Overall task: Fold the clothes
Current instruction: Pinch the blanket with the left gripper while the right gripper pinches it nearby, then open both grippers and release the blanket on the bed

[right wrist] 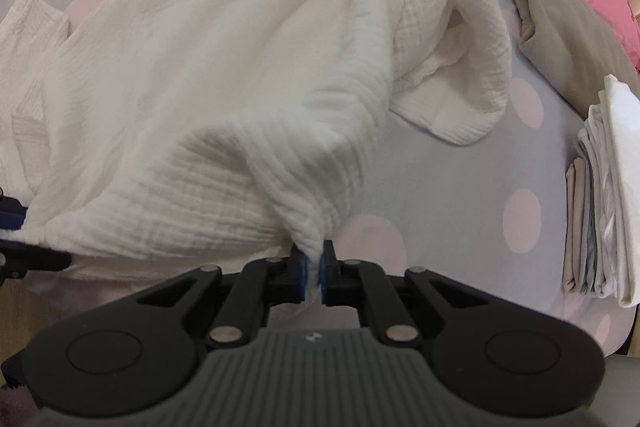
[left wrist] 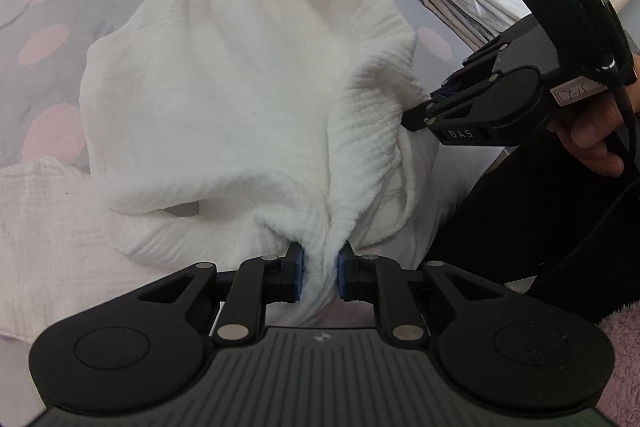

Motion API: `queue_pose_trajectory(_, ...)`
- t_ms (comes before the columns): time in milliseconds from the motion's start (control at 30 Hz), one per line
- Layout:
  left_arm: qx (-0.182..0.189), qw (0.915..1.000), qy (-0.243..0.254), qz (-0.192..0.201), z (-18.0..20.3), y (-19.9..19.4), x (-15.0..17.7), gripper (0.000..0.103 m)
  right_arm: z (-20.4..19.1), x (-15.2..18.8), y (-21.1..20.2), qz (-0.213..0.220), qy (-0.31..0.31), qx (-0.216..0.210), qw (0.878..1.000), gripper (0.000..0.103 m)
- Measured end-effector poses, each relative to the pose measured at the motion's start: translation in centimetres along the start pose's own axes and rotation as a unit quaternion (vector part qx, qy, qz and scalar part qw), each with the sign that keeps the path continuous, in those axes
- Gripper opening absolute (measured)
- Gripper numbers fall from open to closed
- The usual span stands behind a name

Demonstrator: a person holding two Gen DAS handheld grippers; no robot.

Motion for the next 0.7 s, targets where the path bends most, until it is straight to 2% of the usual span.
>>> queue_pose_trajectory(367, -0.027, 0.9988, -0.031, 0.027, -1.2, -0.8, 0.3, 0.014, -0.3, 0.2, -1.4, 0.046, 0.023, -0.021, 0.998, 0.011)
queue_pose_trajectory(467, -0.028, 0.9986, -0.036, 0.027, -1.0, -0.5, 0.2, 0.016, -0.9, 0.1, -2.4, 0.060, -0.001, -0.012, 0.998, 0.026)
queue_pose_trajectory(567, -0.040, 0.9982, -0.035, 0.027, -1.1, -0.9, 0.0, 0.026, -1.1, 0.0, -3.8, 0.074, -0.012, -0.014, 0.997, 0.028)
queue_pose_trajectory(633, -0.045, 0.9974, -0.045, 0.033, -1.4, -1.7, -0.1, 0.041, -1.5, 0.0, -4.8, 0.079, -0.021, -0.020, 0.996, 0.028)
queue_pose_trajectory(700, -0.053, 0.9960, -0.055, 0.045, -1.8, -2.6, -0.1, 0.051, -2.1, 0.1, -5.9, 0.088, -0.033, -0.025, 0.995, 0.029)
Point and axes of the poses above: each gripper's, at about its wrist camera, not at the fingertips, and y roughly the way its jaws point, z to its right, x to its underside, the point moved 2 cm from there along y, roughly the way its jaws point, and after that the axes turned 3 degrees about -y, right-handed, at the moved point
